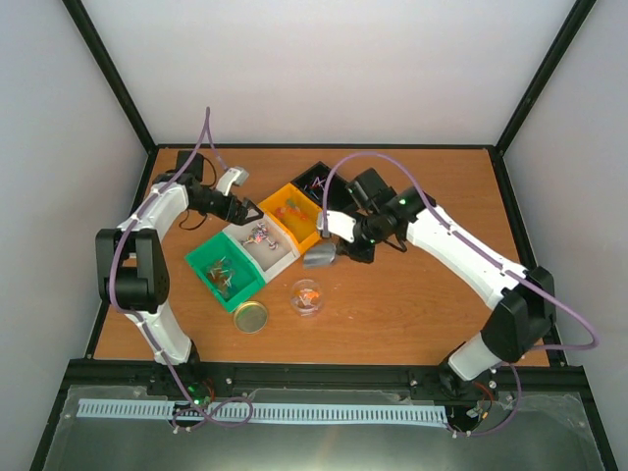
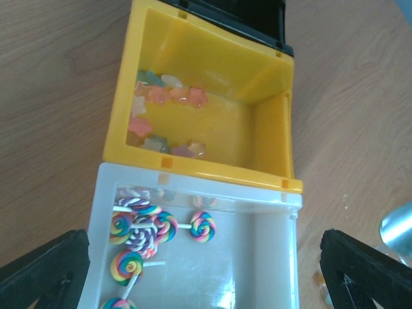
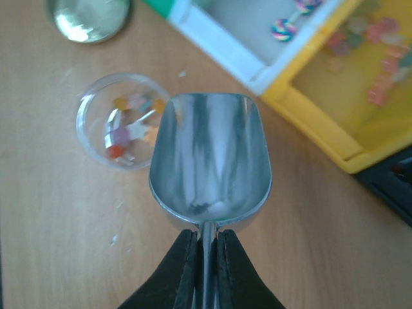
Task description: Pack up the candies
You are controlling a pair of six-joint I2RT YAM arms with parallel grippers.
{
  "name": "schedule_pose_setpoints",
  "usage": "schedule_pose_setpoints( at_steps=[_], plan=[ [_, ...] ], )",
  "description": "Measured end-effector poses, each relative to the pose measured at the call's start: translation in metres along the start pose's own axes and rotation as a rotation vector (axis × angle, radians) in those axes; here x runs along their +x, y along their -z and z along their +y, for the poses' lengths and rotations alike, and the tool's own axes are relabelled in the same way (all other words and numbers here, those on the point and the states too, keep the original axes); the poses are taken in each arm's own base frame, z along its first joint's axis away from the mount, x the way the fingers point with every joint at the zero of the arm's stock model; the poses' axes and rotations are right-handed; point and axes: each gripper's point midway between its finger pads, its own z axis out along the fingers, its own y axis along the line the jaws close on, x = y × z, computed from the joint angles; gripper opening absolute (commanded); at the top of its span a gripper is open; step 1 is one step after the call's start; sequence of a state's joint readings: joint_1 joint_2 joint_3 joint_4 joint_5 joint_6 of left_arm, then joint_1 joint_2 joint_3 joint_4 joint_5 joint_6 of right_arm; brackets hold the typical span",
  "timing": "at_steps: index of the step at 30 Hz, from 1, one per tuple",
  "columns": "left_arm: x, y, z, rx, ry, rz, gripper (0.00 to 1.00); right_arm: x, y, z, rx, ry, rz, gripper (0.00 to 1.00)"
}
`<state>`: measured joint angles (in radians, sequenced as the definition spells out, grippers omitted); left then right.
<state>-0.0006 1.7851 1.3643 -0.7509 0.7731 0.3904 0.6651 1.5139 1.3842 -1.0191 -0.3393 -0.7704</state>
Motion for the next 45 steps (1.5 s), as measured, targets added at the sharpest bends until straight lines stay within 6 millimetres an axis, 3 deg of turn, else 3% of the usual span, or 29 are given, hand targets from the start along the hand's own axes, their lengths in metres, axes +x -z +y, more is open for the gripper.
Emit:
schedule_pose_setpoints(
  at_steps=[7,13,21,28,32,38,45],
  plan=[
    [0.004,0.003,0.014,-0.101,-0.026,0.010,0.99,-0.036,-0.005,-0.073,0.161,-0.229,0.012,0.03],
    [0.006,0.002,0.024,-0.150,-0.038,0.013,0.99,-0.049,-0.033,-0.118,0.201,-0.383,0.062,0.03],
    [0.002,0.001,0.030,-0.178,-0.058,0.000,0.99,-0.030,-0.069,-0.125,0.177,-0.490,0.162,0.03],
    [0.001,-0.011,0.020,-0.158,-0.085,0.015,0.98,-0.017,-0.098,-0.138,0.189,-0.517,0.215,0.03],
    [0.005,-0.025,0.015,-0.139,-0.093,0.041,0.96,-0.021,-0.101,-0.149,0.214,-0.514,0.196,0.03],
    [0.007,-0.040,0.016,-0.124,-0.101,0.069,0.82,-0.028,-0.113,-0.160,0.195,-0.540,0.154,0.03],
    [0.002,-0.053,0.023,-0.113,-0.137,0.080,0.58,-0.034,-0.124,-0.173,0.169,-0.589,0.083,0.03]
  ],
)
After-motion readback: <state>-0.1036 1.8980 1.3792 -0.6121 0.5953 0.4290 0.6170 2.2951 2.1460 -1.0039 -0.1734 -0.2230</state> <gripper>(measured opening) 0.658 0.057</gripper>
